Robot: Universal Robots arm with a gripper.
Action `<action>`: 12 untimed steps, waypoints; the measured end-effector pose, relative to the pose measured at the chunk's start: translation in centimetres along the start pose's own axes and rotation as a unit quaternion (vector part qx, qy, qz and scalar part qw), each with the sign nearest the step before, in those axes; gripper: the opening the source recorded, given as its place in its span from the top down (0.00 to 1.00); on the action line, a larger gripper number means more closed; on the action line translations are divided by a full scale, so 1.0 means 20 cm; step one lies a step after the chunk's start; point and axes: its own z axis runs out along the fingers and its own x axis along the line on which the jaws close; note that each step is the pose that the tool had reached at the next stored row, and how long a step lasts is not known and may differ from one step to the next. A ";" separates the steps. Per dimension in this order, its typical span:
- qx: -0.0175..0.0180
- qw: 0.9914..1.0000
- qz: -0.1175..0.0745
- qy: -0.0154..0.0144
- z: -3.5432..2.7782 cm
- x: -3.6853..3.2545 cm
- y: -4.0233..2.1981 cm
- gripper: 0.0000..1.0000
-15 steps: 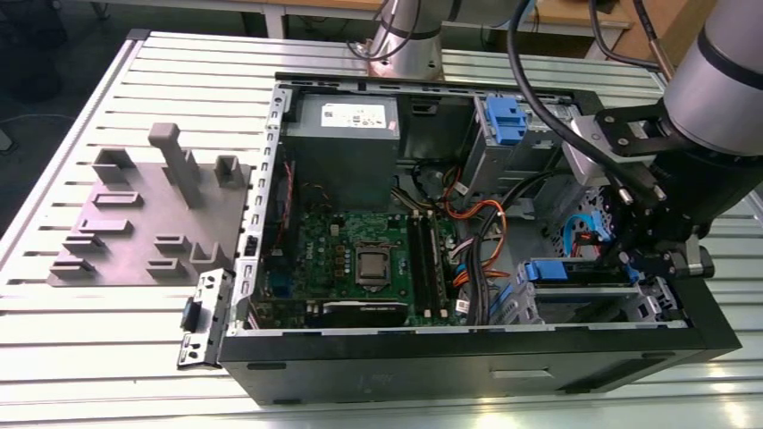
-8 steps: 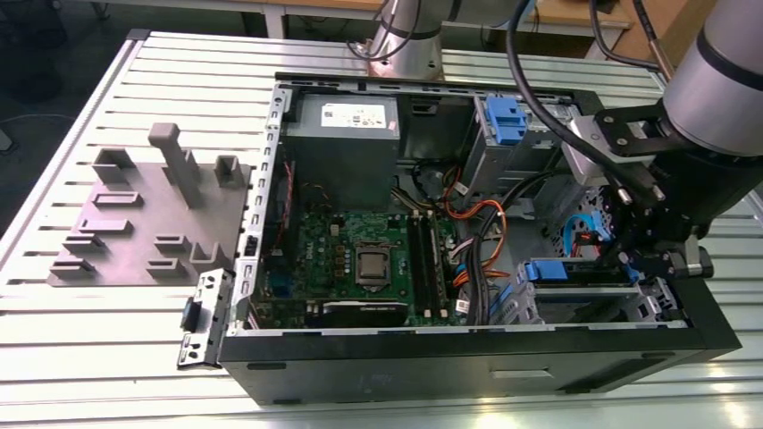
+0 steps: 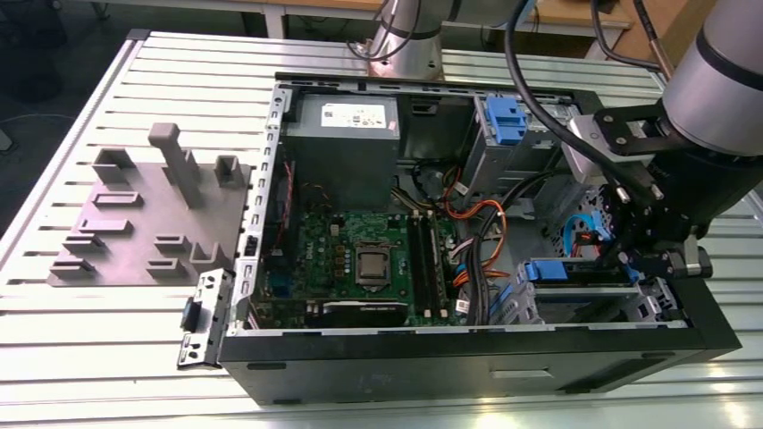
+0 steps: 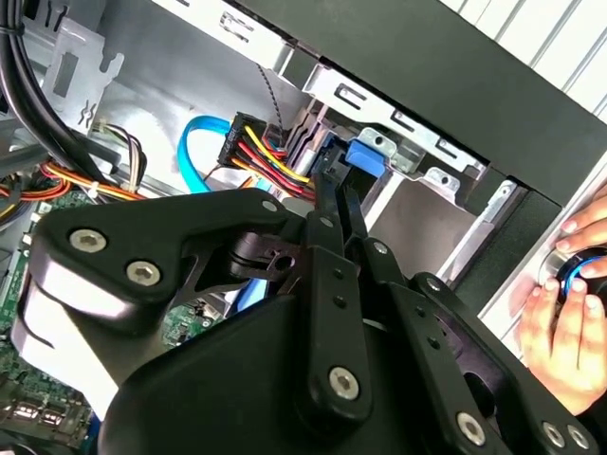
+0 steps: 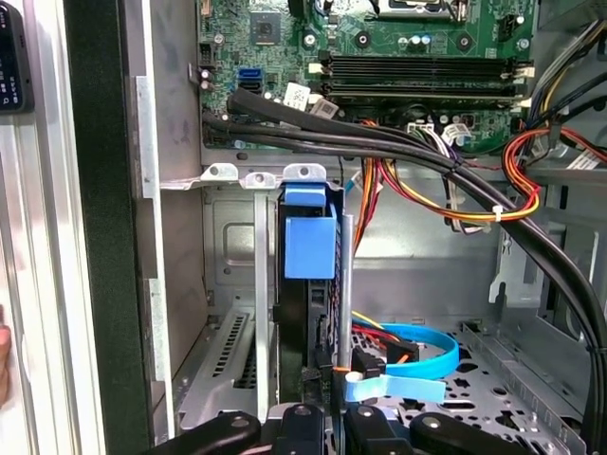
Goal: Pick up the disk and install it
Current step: 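Insert the first disk wire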
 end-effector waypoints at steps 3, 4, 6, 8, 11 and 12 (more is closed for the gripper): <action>0.000 1.000 0.004 0.001 -0.001 -0.001 0.000 0.84; 0.000 1.000 0.005 0.001 -0.001 -0.001 0.000 0.84; 0.000 1.000 0.008 0.001 -0.002 -0.001 0.000 0.84; 0.000 1.000 0.010 0.002 -0.004 -0.002 -0.001 0.84; 0.000 1.000 0.011 0.002 -0.006 -0.002 -0.001 0.84; 0.000 1.000 0.011 0.002 -0.006 -0.002 -0.001 0.84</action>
